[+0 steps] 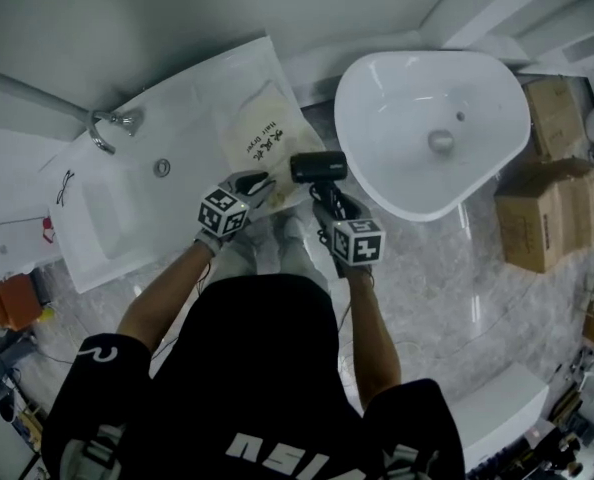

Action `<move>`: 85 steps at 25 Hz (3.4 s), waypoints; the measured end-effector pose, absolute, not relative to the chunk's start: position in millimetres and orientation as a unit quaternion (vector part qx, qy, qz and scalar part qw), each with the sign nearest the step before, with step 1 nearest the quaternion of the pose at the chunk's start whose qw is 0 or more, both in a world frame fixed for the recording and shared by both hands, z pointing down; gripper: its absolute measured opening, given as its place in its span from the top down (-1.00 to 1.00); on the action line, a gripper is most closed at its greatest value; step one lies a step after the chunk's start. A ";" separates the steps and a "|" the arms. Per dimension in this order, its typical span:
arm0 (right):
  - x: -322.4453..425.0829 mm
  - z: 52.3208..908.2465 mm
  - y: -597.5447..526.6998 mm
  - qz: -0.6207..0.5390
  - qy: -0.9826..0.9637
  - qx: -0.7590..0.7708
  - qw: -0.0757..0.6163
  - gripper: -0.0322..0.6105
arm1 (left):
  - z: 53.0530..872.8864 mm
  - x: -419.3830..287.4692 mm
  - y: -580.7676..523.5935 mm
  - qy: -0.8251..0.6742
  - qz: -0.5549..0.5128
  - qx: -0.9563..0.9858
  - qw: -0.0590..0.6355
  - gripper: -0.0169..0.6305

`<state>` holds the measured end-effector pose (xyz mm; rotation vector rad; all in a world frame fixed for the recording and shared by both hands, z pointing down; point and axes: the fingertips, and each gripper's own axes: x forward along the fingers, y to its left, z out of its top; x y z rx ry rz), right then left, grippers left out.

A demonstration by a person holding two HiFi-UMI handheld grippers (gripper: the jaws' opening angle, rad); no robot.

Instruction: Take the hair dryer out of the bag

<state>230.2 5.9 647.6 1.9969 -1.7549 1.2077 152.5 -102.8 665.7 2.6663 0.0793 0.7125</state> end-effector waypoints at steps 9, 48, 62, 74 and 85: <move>245.1 597.6 -79.0 0.339 -0.679 0.640 0.121 0.11 | 584.1 119.5 -138.4 -0.090 0.147 0.974 0.149 0.69; 202.7 674.1 -199.3 0.327 -0.741 0.547 0.211 0.11 | 535.6 -2.1 -182.2 -0.337 0.068 0.928 0.142 0.95; 213.7 758.8 -184.2 0.393 -0.695 0.543 0.261 0.11 | 557.4 -6.3 -179.9 -0.346 0.091 0.920 0.160 0.95; 209.8 767.4 -175.3 0.408 -0.688 0.542 0.258 -0.02 | 558.5 -12.6 -185.8 -0.350 0.095 0.918 0.159 0.95; 232.6 666.6 -176.7 0.341 -0.711 0.589 0.178 -0.01 | 544.6 -5.8 -195.6 -0.337 0.084 0.927 0.144 0.95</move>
